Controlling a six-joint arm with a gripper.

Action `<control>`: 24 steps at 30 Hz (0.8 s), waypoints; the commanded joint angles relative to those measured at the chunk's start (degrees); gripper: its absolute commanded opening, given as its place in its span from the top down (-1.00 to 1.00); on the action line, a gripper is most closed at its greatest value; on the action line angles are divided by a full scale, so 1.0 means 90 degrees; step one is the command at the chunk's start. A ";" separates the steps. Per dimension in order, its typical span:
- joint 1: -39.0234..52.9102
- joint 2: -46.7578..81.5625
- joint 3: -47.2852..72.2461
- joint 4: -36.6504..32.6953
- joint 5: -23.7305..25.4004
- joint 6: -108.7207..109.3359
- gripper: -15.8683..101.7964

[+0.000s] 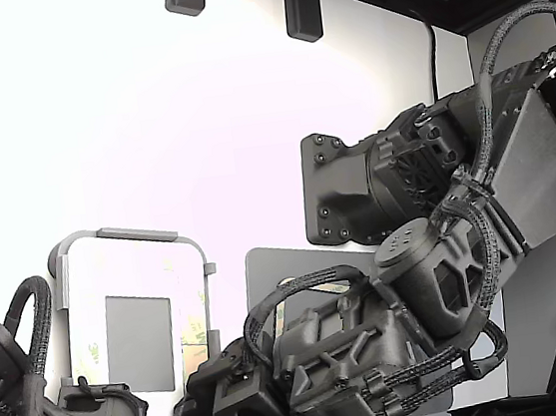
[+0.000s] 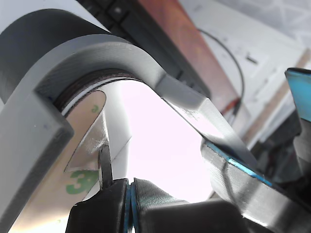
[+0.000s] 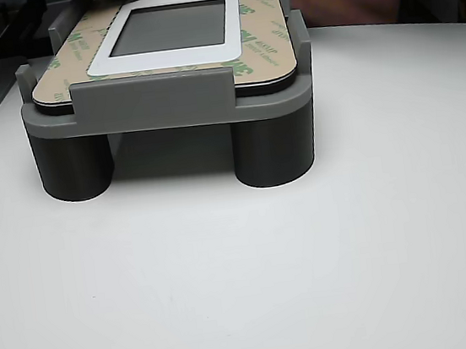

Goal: Peel off protective film from adhesive tape.

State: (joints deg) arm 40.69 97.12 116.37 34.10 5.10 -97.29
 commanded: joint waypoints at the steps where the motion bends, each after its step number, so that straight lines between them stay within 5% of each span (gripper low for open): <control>1: -0.0049 0.0127 -0.0098 -0.0059 0.0000 0.0000 0.90; 24: -0.0078 0.0000 0.0029 -0.0273 -0.0029 0.0049 0.90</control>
State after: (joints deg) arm 40.69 96.68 117.51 31.99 5.10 -96.59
